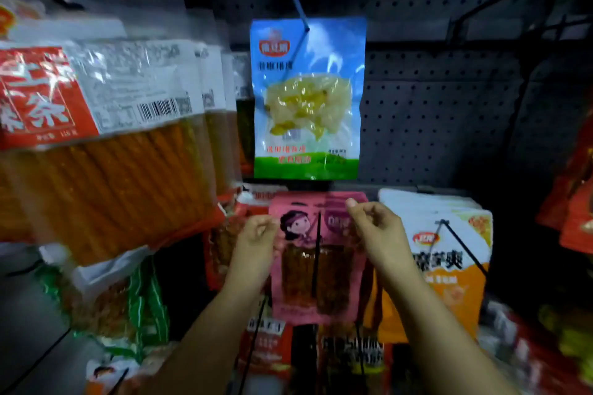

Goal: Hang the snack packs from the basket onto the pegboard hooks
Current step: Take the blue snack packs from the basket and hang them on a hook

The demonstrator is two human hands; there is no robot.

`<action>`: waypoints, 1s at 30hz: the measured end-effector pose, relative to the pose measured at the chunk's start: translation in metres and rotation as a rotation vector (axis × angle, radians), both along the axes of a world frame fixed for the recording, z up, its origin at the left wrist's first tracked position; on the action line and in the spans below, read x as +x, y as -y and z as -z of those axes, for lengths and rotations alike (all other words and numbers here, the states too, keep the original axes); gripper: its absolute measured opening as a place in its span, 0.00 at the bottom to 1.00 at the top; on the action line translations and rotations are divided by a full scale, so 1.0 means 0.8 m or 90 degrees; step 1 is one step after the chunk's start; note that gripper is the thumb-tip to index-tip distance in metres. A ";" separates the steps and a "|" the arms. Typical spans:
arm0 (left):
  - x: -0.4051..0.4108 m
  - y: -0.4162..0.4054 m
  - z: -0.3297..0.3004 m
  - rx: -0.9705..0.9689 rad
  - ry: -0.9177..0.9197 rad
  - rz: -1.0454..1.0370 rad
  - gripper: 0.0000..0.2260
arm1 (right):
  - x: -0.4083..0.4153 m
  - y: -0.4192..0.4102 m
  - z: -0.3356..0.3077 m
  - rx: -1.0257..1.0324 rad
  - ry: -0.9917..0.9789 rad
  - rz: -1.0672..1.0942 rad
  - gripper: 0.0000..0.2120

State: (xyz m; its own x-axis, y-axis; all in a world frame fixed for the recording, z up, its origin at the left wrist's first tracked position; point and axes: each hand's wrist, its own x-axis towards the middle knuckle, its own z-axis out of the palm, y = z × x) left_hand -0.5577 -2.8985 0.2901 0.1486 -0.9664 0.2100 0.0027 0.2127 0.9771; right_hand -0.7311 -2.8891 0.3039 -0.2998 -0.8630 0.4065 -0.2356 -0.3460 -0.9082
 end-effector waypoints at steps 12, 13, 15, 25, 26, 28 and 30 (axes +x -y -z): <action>-0.080 -0.191 0.188 0.034 0.173 0.248 0.08 | -0.110 -0.299 0.228 0.244 0.104 0.166 0.14; -0.095 -0.206 0.201 0.038 0.188 0.278 0.09 | -0.126 -0.324 0.247 0.260 0.113 0.199 0.14; -0.129 -0.232 0.229 0.039 0.187 0.335 0.11 | -0.157 -0.372 0.284 0.301 0.136 0.260 0.13; -0.344 -0.358 0.500 0.290 0.234 0.491 0.13 | -0.333 -0.530 0.535 0.589 0.206 0.371 0.10; -0.368 -0.373 0.543 0.324 0.233 0.488 0.13 | -0.354 -0.541 0.575 0.627 0.201 0.364 0.09; -0.412 -0.402 0.637 0.393 0.236 0.477 0.14 | -0.392 -0.561 0.661 0.716 0.169 0.332 0.08; -0.449 -0.425 0.730 0.454 0.266 0.467 0.12 | -0.426 -0.574 0.747 0.794 0.123 0.284 0.06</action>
